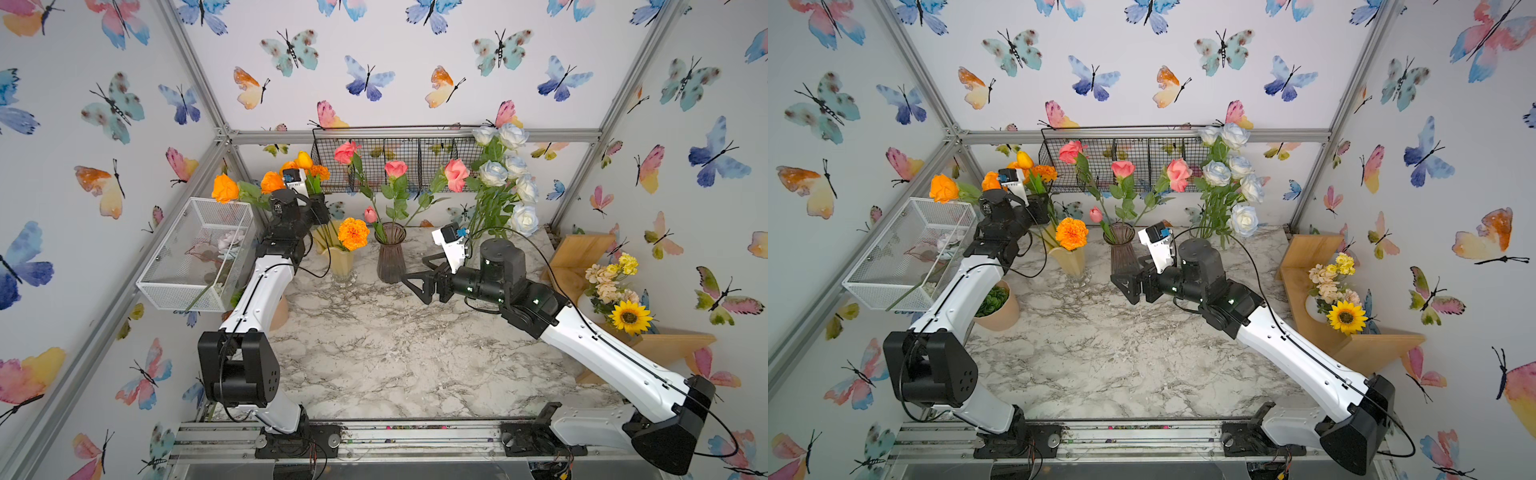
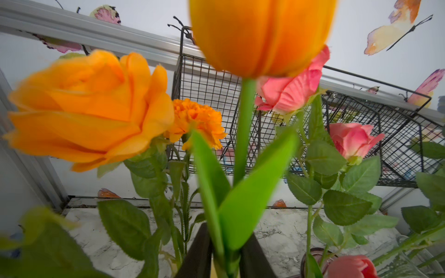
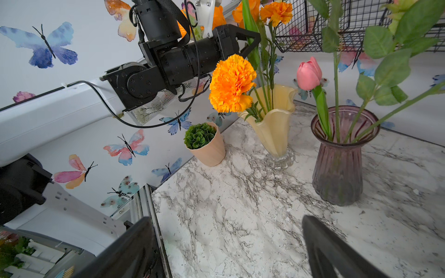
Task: Arrange the flowers in different vases according to their colors
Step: Insert the flower into the vase.
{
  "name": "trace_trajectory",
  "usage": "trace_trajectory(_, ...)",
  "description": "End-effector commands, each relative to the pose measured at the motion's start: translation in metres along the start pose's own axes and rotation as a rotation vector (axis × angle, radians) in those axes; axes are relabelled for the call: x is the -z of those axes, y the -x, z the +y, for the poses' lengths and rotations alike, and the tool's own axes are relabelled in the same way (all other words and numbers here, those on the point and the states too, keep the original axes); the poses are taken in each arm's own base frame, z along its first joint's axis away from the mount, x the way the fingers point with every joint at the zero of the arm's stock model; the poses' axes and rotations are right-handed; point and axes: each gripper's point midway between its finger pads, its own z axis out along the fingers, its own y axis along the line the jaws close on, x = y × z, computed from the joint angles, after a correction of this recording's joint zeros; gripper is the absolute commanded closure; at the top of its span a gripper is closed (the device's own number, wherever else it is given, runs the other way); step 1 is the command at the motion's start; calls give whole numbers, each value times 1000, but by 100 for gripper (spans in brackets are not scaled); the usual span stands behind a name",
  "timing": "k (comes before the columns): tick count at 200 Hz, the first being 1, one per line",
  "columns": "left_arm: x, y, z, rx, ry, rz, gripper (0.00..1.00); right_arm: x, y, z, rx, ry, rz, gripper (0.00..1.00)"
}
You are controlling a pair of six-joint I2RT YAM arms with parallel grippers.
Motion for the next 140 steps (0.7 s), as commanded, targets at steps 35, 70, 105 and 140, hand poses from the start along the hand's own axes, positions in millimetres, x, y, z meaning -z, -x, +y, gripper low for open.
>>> trace_trajectory(35,17,20,-19,4,-59,-38,38,4,10,2,2,17,-25,1)
trace_trajectory(70,38,32,-23,25,-55,-79,30,12,13,3,6,8,-40,1)
trace_trajectory(105,64,43,-31,58,-79,-121,16,17,12,-3,12,-31,-45,1)
trace_trajectory(140,99,55,-46,82,-124,-155,1,14,7,-28,22,-156,-44,1)
